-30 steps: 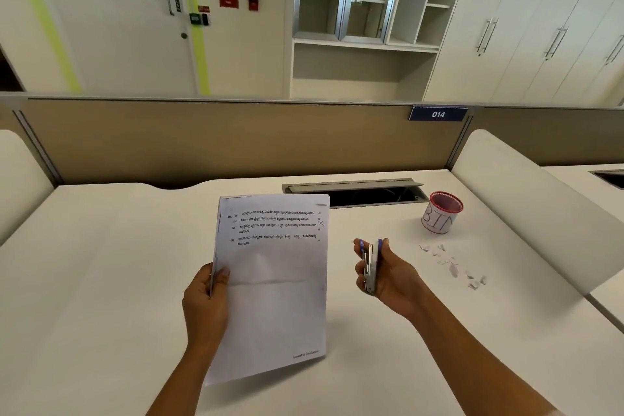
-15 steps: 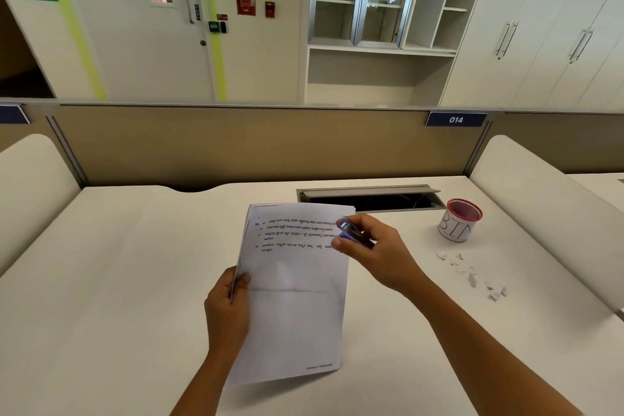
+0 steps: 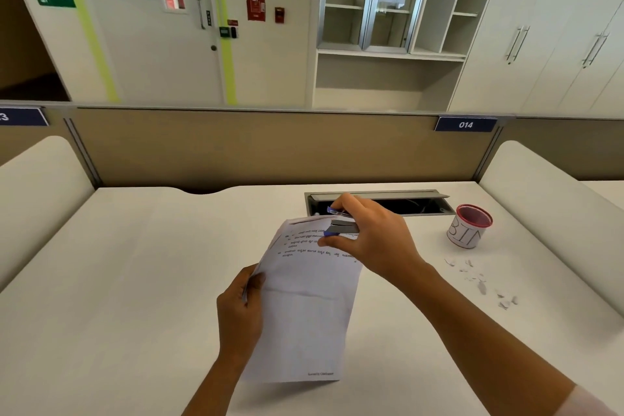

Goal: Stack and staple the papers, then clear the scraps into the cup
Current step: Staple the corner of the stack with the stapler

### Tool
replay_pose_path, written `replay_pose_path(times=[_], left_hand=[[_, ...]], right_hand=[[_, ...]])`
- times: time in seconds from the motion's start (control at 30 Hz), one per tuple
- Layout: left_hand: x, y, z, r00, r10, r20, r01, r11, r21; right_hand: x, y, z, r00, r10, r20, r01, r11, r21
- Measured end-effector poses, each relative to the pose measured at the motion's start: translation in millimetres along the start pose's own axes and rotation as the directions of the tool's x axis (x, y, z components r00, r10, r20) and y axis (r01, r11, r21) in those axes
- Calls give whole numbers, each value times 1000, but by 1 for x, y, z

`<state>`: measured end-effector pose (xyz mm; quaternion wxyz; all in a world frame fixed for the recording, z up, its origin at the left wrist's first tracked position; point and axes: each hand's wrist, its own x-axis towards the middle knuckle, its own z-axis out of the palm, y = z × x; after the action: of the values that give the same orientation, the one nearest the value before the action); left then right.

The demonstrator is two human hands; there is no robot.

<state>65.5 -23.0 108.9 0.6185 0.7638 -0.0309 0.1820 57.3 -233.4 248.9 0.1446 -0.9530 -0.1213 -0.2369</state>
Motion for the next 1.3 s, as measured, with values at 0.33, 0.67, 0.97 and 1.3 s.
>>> replay_pose_path(times=[0.33, 0.67, 0.97, 1.3], left_hand=[[0, 0, -1, 1000, 14, -12, -14, 999, 39], [2, -2, 0, 1000, 29, 7, -29, 999, 18], [2, -5, 4, 997, 59, 47, -61, 997, 49], [2, -10, 4, 996, 56, 63, -62, 994, 90]], right_hand=[[1, -2, -3, 996, -10, 94, 15, 998, -54], [7, -5, -4, 988, -78, 131, 95, 987, -126], [21, -19, -4, 954, -281, 107, 300, 909, -290], [30, -30, -12, 919, -335, 208, 389, 860, -331]])
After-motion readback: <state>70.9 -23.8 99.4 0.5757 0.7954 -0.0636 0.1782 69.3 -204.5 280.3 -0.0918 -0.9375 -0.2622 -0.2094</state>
